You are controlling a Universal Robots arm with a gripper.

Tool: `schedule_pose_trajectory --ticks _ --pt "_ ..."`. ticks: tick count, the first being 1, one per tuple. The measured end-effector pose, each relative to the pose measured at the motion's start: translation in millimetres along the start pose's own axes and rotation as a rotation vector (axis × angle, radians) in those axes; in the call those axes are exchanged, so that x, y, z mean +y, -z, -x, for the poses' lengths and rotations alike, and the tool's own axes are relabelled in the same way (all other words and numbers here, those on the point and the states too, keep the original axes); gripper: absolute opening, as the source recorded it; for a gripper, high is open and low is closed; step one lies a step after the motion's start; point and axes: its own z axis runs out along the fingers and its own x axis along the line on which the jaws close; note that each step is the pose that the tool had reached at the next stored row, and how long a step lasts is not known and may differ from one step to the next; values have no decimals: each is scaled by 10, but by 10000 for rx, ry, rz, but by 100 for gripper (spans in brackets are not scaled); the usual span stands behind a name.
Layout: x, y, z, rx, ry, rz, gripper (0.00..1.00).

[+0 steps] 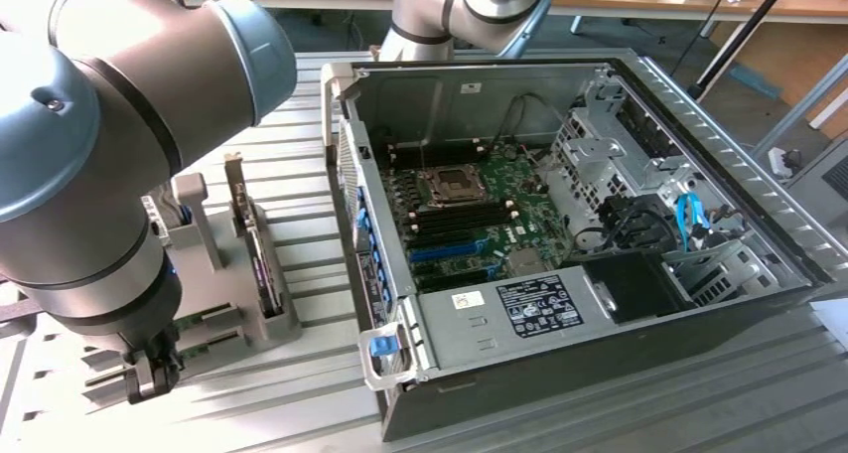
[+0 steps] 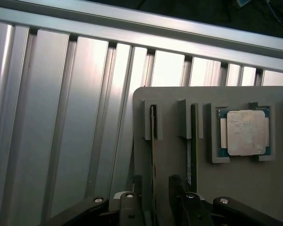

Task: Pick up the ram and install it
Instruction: 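Pick up the ram and move it above insertion slot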

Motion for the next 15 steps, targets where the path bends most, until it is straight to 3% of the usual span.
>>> schedule_pose_trajectory --ticks 3,8,12,15 --pt "10 -53 -2 0 -2 0 36" --pt "11 -56 -3 0 -2 1 36" --pt "11 -55 -2 0 -2 2 16" --pt "11 -55 -2 1 -2 2 13"
